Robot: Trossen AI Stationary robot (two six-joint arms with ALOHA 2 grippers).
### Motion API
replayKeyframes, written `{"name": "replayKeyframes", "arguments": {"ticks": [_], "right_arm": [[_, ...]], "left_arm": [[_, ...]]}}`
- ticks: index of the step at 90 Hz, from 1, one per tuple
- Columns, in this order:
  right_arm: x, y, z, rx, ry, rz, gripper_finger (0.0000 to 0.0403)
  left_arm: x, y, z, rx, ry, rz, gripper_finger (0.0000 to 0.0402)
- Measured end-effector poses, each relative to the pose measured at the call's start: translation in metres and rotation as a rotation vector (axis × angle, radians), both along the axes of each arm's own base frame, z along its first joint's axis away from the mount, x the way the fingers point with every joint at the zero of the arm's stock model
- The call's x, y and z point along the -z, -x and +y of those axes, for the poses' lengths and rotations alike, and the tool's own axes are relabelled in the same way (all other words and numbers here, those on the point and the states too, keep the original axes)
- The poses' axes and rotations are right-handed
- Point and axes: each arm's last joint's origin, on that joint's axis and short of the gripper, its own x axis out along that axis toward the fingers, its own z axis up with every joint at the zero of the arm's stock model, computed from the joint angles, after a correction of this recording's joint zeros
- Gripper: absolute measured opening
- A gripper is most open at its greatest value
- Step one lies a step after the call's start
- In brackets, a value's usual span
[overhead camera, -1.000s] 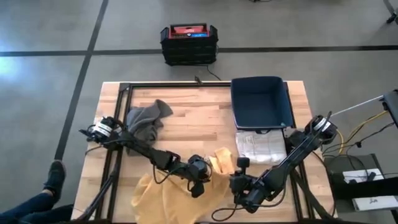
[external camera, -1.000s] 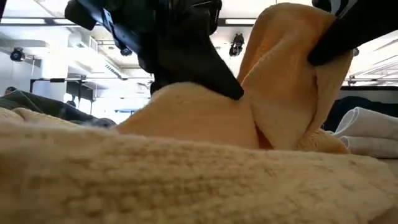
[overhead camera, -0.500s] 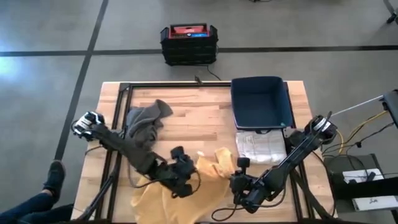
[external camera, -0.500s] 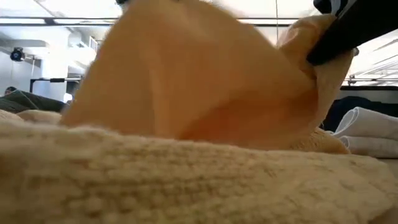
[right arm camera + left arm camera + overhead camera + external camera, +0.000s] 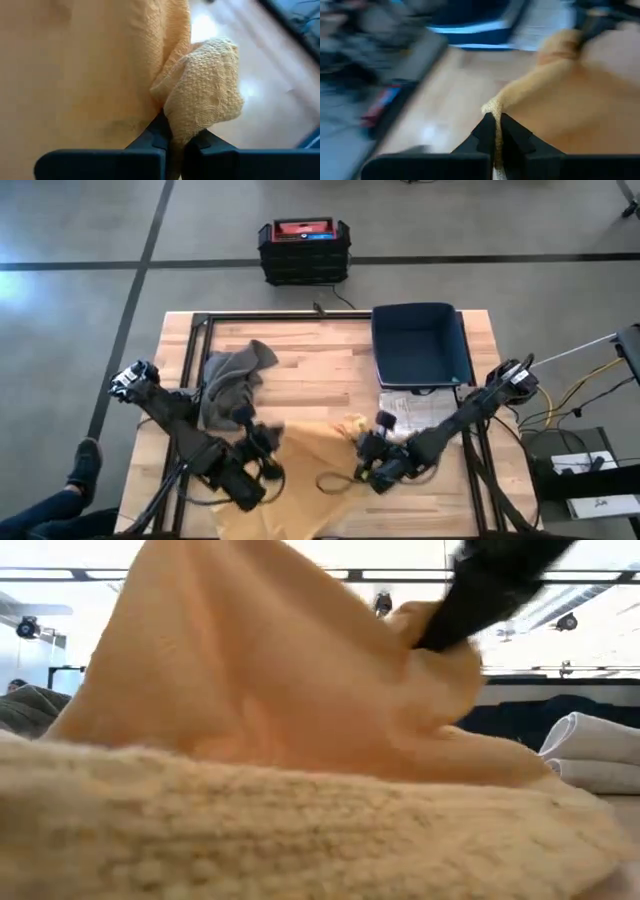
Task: Fold towel
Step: Fold the yellow towel
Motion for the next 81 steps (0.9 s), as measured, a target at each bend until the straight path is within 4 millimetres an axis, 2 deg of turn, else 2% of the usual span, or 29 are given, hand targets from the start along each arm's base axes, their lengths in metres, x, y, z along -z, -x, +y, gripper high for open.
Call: {"name": "replayKeyframes", "arguments": {"ticks": [14,25,42,56,67,81], "right_arm": [[-0.015,-0.027,-0.046,0.025,0.063,0.041,0.0000],[-0.018,-0.039,-0.089,0.063,0.123,0.101,0.0000],[-0.015,-0.044,-0.157,0.145,0.150,0.196,0.0000],[-0.014,-0.043,-0.201,0.209,0.108,0.202,0.0004],[-0.009,-0.045,-0.225,0.159,0.028,0.185,0.0041],[-0.007,-0.051,-0.240,0.084,0.023,0.192,0.0125]], "left_arm": [[0.003,-0.015,0.041,-0.115,-0.082,0.115,0.0000],[0.010,-0.026,0.073,-0.179,-0.112,0.224,0.0000],[0.032,-0.035,0.122,-0.306,-0.126,0.357,0.0000],[0.053,-0.038,0.160,-0.373,-0.093,0.466,0.0007],[0.071,-0.042,0.186,-0.337,0.023,0.557,0.0039],[0.075,-0.037,0.208,-0.340,0.074,0.627,0.0122]]}}
